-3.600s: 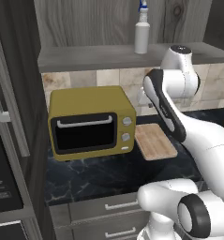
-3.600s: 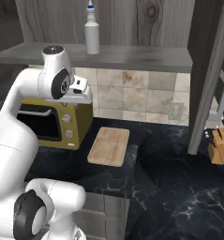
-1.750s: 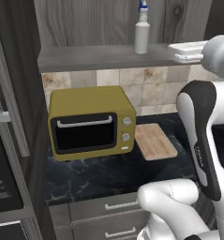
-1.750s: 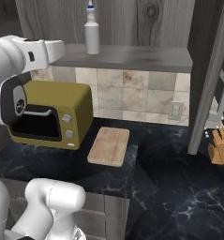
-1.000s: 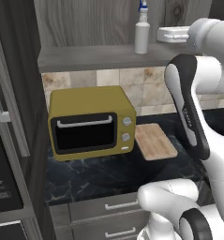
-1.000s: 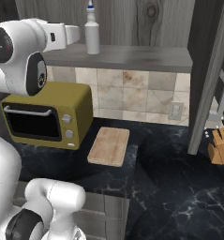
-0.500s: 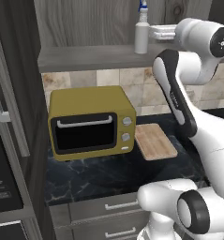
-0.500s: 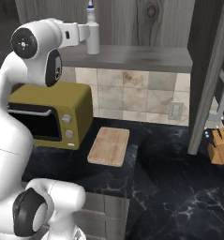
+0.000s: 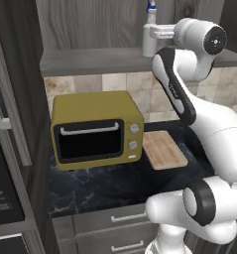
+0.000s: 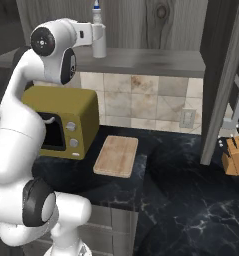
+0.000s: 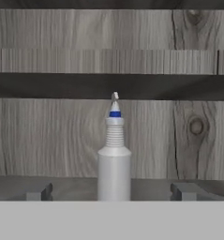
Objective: Grab the spray bottle from the cabinet, then place it next to the cutting board for sanitizing. Then grab the dish brush from the countertop next to the sink and place it next to the cutting board.
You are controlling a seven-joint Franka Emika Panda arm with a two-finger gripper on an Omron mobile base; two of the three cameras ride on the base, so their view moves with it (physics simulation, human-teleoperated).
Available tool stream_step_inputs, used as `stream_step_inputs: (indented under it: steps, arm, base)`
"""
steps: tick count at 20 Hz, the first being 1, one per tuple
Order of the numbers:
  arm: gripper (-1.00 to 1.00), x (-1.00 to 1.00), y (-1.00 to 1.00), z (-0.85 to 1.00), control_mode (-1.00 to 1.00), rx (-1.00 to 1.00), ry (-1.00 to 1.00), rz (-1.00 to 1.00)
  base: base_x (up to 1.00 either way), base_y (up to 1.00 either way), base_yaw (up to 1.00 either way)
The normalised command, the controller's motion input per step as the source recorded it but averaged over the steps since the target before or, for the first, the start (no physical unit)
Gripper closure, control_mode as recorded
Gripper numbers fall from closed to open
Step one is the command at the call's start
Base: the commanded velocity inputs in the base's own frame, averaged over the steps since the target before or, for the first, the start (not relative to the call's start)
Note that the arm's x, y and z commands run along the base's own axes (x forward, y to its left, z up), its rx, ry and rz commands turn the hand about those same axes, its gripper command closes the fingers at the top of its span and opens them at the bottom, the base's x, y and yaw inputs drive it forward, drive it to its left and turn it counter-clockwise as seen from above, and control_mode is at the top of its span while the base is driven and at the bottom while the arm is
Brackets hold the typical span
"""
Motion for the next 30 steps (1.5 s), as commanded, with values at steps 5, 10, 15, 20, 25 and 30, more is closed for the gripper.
stream_step_inputs:
  steps: [5, 10, 15, 20, 25, 30]
  arm:
    - [-1.0, 0.53, 0.0, 0.0, -1.0, 0.0, 0.03, 0.0]
    - [-1.0, 0.42, 0.0, 0.0, -1.0, 0.0, 0.03, 0.0]
    - [-1.0, 0.48, 0.0, 0.0, -1.0, 0.0, 0.0, 0.0]
    - [-1.0, 0.44, 0.0, 0.0, -1.0, 0.0, 0.0, 0.0]
    - [-1.0, 0.27, 0.0, 0.0, -1.0, 0.0, 0.0, 0.0]
    - [-1.0, 0.19, 0.0, -0.1, -1.0, 0.0, 0.03, 0.0]
  base:
    - [0.0, 0.0, 0.0]
    - [0.0, 0.0, 0.0]
    - [0.0, 0.0, 0.0]
    - [0.0, 0.0, 0.0]
    - [0.0, 0.0, 0.0]
    - [0.0, 0.0, 0.0]
